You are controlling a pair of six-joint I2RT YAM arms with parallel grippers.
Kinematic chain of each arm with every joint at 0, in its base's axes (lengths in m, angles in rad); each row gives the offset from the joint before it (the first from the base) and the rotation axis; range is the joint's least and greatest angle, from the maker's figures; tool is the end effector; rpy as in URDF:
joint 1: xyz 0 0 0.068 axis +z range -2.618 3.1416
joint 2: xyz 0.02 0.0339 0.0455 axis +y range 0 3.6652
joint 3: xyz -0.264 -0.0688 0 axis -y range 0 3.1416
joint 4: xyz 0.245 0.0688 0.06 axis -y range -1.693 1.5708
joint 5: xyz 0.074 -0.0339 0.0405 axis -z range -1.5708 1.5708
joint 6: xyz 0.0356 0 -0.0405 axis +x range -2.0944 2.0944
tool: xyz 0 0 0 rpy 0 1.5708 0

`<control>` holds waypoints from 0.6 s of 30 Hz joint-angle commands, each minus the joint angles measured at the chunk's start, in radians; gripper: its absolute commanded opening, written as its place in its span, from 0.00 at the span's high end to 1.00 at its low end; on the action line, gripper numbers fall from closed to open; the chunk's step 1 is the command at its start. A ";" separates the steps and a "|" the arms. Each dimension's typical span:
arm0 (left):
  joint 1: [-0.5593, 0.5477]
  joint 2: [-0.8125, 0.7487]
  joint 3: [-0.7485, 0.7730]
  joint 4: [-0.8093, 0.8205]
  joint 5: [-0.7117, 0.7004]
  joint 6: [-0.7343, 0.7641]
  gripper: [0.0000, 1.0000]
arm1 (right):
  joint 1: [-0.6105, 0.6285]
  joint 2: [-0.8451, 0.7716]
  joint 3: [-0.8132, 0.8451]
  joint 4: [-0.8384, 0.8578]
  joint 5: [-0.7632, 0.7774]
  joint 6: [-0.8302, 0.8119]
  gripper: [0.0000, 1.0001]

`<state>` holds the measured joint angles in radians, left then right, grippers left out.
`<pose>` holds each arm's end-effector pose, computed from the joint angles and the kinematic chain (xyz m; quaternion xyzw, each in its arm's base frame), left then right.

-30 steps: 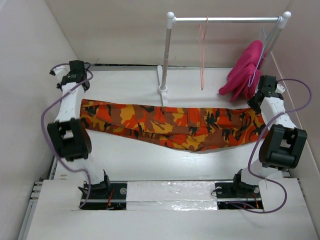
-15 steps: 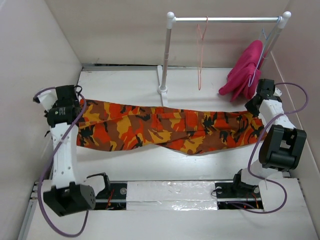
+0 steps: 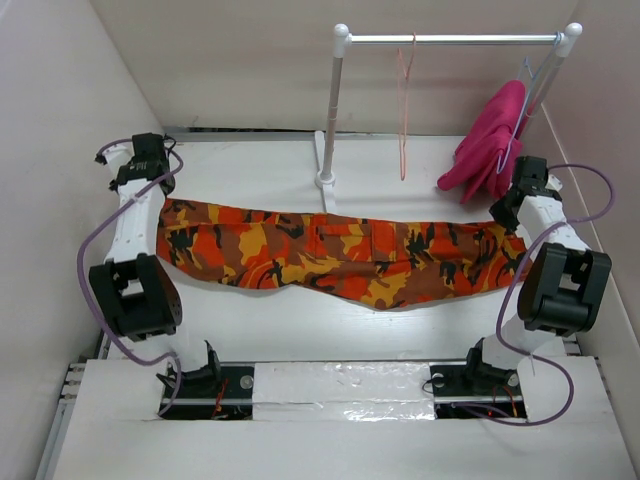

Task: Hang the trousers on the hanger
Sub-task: Fold the trousers at the center of the board.

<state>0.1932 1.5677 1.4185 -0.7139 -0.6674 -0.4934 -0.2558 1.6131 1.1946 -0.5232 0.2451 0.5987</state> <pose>0.3262 0.0863 0.3229 -0.4052 0.7964 0.2548 0.3697 0.3299 -0.0952 0.2448 0.4255 0.8433 -0.0622 0.3224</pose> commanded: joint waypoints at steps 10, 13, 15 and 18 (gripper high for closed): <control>0.014 0.273 0.198 0.088 -0.034 -0.007 0.97 | -0.036 0.013 0.031 0.078 0.088 0.003 1.00; 0.014 0.295 0.217 0.102 -0.038 -0.010 0.97 | -0.080 -0.012 0.002 0.098 0.085 0.000 1.00; 0.023 0.330 0.272 0.079 -0.058 -0.039 0.98 | -0.098 -0.001 0.000 0.097 0.085 -0.005 1.00; 0.023 0.360 0.312 0.065 -0.058 -0.048 1.00 | -0.119 0.017 0.022 0.077 0.072 -0.001 1.00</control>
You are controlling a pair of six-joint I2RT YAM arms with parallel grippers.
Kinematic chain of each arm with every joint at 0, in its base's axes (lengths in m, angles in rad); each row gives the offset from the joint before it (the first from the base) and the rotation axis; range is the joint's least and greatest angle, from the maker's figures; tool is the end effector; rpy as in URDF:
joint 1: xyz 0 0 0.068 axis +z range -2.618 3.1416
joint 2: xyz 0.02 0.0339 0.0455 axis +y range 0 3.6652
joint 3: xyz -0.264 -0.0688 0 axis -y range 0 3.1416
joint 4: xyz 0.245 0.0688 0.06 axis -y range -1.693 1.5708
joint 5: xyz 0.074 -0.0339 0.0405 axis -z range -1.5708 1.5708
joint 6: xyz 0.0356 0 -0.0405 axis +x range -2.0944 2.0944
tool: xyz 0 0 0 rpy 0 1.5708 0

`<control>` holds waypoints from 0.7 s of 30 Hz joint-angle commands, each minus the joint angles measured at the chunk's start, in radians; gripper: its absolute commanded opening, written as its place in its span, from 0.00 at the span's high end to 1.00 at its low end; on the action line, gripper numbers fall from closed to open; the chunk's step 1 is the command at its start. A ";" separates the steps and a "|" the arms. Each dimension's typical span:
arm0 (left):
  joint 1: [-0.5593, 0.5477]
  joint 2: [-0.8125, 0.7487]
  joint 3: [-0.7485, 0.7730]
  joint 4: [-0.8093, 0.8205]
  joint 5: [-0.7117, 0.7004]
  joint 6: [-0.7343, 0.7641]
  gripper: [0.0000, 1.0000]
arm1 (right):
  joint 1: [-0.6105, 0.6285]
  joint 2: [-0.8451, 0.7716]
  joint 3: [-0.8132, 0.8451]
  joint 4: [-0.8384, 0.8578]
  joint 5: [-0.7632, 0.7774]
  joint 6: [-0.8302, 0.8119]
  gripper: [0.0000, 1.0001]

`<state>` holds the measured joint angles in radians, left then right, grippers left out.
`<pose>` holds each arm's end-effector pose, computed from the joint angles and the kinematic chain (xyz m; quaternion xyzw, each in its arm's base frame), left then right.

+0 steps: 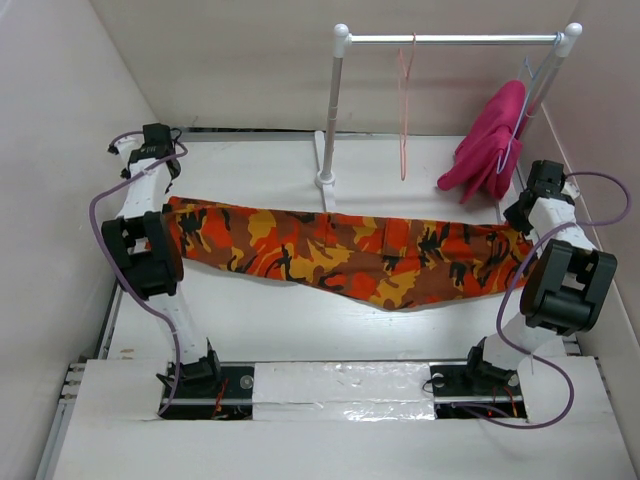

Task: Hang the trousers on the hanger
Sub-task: Fold the trousers at the center of the board.

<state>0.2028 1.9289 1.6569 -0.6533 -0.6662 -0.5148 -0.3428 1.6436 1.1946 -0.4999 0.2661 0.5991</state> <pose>0.4128 0.1074 0.2713 -0.4118 0.8027 0.2598 0.3443 0.3256 -0.1262 0.2364 0.4643 0.8225 -0.0865 0.3169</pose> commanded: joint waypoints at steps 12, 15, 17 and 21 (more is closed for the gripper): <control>0.004 0.125 0.147 0.073 -0.012 0.013 1.00 | 0.001 0.064 0.065 0.057 0.085 -0.005 1.00; 0.004 0.163 0.173 0.093 -0.004 0.025 1.00 | 0.001 0.081 0.083 0.060 0.090 -0.010 1.00; 0.004 0.189 0.188 0.089 -0.006 0.029 0.95 | 0.001 0.096 0.103 0.054 0.084 -0.015 1.00; 0.004 0.220 0.208 0.067 -0.015 0.006 0.57 | 0.001 0.084 0.115 0.041 0.070 -0.012 0.69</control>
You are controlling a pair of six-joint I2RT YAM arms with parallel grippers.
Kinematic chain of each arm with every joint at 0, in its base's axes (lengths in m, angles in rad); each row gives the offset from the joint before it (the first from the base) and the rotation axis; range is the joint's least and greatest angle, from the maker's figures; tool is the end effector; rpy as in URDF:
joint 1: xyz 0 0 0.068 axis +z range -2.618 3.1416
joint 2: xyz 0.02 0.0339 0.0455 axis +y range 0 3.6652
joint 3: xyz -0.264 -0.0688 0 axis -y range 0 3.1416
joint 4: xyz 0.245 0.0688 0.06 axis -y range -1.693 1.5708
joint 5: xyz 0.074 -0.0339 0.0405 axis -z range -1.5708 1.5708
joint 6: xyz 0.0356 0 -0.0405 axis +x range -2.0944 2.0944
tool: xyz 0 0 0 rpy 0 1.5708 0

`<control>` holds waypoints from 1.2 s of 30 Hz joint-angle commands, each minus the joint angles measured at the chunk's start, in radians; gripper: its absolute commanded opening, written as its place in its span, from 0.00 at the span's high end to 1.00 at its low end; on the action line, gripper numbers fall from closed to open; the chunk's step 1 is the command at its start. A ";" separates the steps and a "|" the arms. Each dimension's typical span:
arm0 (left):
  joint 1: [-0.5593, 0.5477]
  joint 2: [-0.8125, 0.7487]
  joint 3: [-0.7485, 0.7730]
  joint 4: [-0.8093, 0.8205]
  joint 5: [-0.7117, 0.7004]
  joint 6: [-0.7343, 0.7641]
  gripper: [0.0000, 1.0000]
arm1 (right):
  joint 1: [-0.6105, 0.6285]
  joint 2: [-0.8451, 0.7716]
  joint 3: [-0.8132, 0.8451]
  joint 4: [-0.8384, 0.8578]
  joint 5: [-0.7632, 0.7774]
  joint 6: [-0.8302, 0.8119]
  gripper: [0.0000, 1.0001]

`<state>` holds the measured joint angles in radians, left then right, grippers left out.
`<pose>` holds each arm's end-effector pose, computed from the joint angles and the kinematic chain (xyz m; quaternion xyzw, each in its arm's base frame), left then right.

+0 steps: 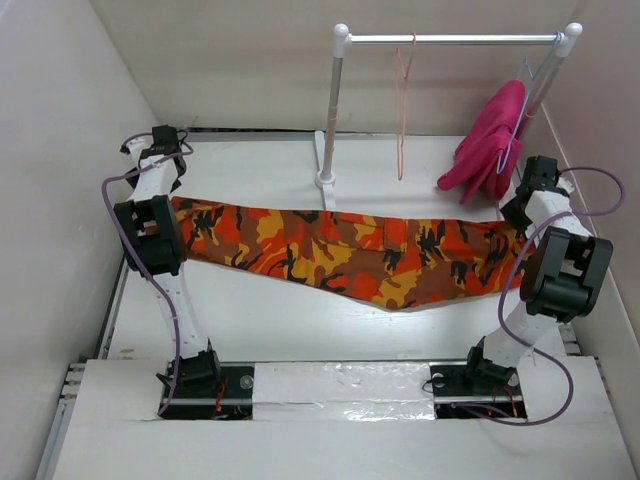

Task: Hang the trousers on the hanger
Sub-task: Fold the trousers at the center of the board.

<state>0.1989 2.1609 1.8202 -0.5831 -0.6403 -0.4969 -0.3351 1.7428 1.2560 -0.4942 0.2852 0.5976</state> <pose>0.4660 0.1156 0.2257 -0.4009 0.8119 0.2503 0.3427 0.3461 -0.1311 0.2221 0.4627 0.8274 -0.0972 0.3030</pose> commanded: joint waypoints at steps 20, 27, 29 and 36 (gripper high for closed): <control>-0.439 -0.597 -0.433 0.373 0.418 -0.124 1.00 | -0.238 -0.722 -0.641 0.301 -0.257 0.051 0.15; -0.680 -0.855 -0.820 0.709 0.528 -0.290 1.00 | -0.468 -0.631 -0.757 0.327 -0.402 -0.015 0.15; -0.716 -0.877 -0.901 0.742 0.524 -0.295 1.00 | -0.478 -0.556 -0.731 0.332 -0.411 -0.027 0.15; -0.740 -0.983 -1.163 0.870 0.539 -0.292 1.00 | -0.469 -0.433 -0.675 0.391 -0.402 0.024 0.24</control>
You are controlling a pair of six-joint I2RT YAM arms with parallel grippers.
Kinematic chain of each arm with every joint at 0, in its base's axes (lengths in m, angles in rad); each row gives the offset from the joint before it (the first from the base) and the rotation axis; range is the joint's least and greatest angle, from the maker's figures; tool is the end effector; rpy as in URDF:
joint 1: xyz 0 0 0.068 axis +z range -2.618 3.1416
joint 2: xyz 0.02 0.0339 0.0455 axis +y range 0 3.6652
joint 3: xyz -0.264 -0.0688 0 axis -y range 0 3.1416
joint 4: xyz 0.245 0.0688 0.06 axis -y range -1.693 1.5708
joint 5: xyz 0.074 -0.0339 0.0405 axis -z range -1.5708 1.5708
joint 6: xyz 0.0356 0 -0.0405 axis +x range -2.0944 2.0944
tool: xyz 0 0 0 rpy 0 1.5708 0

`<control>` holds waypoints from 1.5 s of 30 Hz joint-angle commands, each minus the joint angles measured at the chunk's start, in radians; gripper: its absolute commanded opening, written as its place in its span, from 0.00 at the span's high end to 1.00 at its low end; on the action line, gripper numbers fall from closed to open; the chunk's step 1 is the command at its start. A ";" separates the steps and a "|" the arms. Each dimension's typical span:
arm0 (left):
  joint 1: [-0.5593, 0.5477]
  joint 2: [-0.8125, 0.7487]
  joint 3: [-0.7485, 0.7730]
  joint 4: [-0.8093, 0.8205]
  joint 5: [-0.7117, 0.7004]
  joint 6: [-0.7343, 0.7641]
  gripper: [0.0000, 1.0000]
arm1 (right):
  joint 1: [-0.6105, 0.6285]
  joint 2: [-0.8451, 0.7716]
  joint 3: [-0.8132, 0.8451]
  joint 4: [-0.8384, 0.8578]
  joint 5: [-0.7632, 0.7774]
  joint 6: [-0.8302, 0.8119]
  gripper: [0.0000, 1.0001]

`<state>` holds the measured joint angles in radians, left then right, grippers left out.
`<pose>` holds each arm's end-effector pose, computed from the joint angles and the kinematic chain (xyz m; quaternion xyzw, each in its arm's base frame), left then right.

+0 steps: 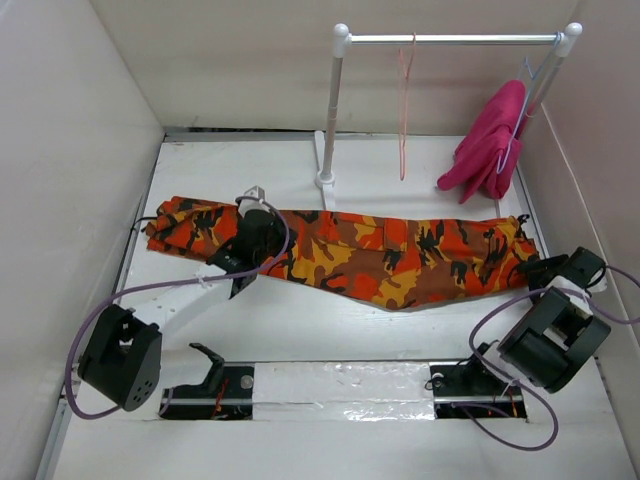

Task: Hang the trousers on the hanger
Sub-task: Fold the trousers at the center of the board.

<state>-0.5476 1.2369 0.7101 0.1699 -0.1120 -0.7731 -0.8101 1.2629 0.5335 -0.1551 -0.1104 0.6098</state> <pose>0.2393 -0.1413 0.2534 -0.1240 0.8113 -0.3130 0.4780 0.1628 -0.1653 0.1619 0.5988 0.7252 0.0181 0.3395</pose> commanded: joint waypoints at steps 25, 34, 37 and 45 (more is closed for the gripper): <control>0.006 -0.182 -0.304 0.207 -0.015 0.084 1.00 | 1.269 -0.665 -0.047 -0.050 0.346 0.040 1.00; 0.006 -0.163 -0.371 0.241 0.060 0.072 1.00 | 1.861 -0.274 0.311 -0.092 0.684 0.150 1.00; 0.006 -0.175 -0.415 0.266 0.077 0.058 1.00 | 1.861 -0.252 0.377 0.001 0.670 0.079 1.00; 0.006 -0.125 -0.456 0.335 0.097 0.040 1.00 | 1.821 -0.296 0.552 0.032 0.568 0.018 1.00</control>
<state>-0.5449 1.0885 0.2478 0.4141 -0.0372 -0.7242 1.0187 1.0187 0.9779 -0.2398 0.4774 0.6636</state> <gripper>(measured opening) 0.003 0.049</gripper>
